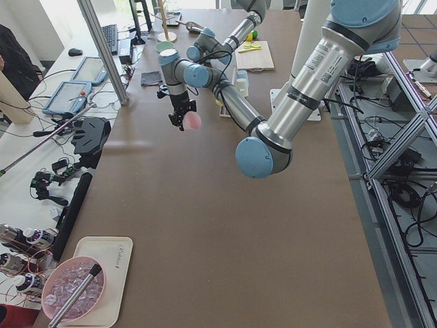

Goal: Place cup on cup holder

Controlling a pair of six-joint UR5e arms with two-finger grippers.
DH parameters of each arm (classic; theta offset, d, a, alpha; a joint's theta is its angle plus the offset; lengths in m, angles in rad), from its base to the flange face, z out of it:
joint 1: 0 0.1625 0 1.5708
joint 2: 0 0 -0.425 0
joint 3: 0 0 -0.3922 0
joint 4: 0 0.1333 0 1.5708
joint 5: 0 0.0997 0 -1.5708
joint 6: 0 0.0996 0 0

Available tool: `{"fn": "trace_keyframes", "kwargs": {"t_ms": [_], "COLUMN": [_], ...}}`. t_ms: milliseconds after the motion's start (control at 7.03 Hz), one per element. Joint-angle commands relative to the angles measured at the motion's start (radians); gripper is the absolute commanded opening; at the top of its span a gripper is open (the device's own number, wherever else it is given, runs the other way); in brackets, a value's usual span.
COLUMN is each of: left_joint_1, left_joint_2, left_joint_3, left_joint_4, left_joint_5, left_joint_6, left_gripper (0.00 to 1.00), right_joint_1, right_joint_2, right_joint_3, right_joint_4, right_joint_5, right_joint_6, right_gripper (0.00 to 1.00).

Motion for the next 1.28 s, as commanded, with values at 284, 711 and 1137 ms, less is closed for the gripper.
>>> {"fn": "trace_keyframes", "kwargs": {"t_ms": [284,711,1137], "left_joint_1": [0.001,0.027,0.149], "left_joint_2": [0.111,0.099,0.180], "left_joint_3": [-0.020,-0.032,-0.040], "left_joint_4": [-0.727,-1.045,-1.477], "left_joint_5": [0.035,0.037,0.246], "left_joint_6": [-0.237,-0.461,-0.533], "left_gripper": [0.00,0.00,0.00], "right_joint_1": [0.004,0.029,0.056], "right_joint_2": [-0.035,-0.037,-0.062], "right_joint_3": [0.035,0.042,0.095], "right_joint_4": [0.000,0.000,0.001], "right_joint_5": [-0.018,-0.021,-0.058], "right_joint_6": [-0.004,-0.017,-0.050], "right_gripper": [0.00,0.00,0.00]}}
